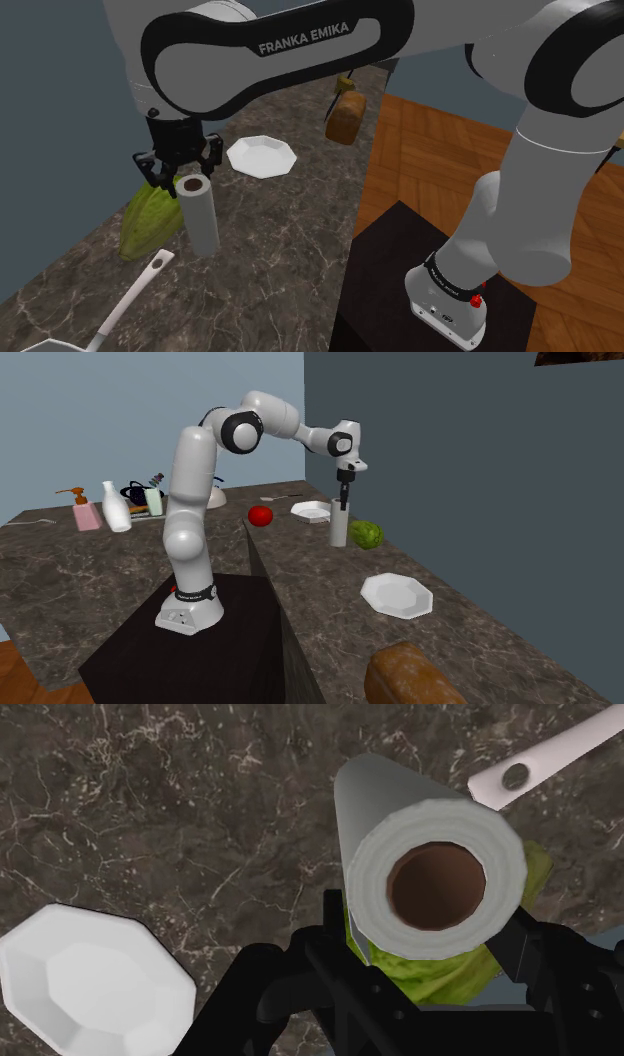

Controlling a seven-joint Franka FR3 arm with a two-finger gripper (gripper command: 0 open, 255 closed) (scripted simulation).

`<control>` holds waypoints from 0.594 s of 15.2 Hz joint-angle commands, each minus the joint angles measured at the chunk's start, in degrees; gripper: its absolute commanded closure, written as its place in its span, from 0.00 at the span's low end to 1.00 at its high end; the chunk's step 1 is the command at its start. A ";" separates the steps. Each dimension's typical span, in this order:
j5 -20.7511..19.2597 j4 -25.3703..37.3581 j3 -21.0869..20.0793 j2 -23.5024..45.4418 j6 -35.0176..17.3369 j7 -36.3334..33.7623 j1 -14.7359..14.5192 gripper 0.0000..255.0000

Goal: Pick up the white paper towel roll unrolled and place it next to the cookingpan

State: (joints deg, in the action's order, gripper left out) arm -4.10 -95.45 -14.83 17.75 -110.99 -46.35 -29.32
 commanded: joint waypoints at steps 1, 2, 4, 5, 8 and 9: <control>-0.07 -0.34 0.03 0.23 -0.59 -0.02 0.00 1.00; -0.07 -0.34 0.03 0.23 -0.59 -0.02 0.00 1.00; -0.07 -0.34 0.03 0.23 -0.59 -0.02 0.00 1.00; -0.07 -0.34 0.03 0.23 -0.59 -0.02 0.00 1.00; -0.07 -0.34 0.03 0.23 -0.59 -0.02 0.00 1.00; -0.07 -0.34 0.03 0.23 -0.59 -0.02 0.00 0.00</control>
State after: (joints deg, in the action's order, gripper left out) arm -4.17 -95.78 -14.80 17.98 -111.58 -46.37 -29.33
